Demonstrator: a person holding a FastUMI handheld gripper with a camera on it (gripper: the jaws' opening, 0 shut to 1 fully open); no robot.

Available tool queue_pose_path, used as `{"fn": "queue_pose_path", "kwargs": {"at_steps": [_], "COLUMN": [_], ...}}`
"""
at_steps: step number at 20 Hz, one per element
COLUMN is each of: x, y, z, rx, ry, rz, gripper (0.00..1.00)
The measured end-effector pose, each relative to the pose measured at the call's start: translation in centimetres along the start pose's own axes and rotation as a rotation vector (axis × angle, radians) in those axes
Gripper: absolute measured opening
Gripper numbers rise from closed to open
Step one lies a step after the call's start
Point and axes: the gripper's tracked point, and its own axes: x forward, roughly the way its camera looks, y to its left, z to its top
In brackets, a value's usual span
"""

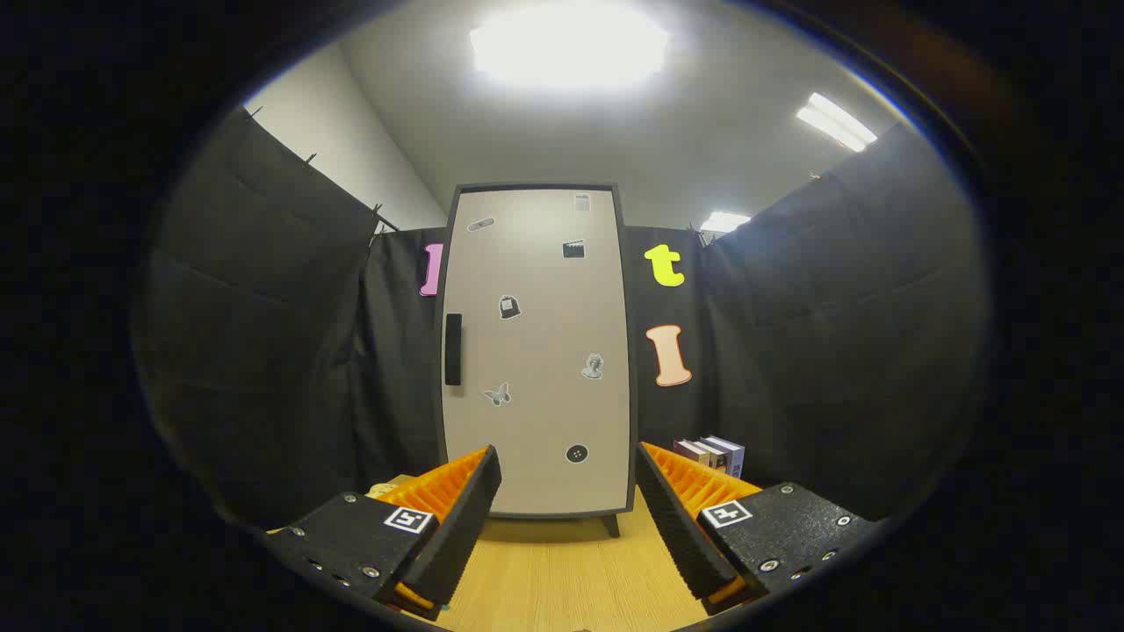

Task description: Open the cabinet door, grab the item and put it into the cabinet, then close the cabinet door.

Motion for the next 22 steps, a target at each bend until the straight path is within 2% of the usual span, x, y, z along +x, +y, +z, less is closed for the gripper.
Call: {"fn": "queue_pose_path", "kwargs": {"at_steps": [22], "x": [0.5], "y": [2.1], "z": [-1.9], "rx": [0.044], "ry": [0.063], "rz": [0.024], "gripper": [0.95]}}
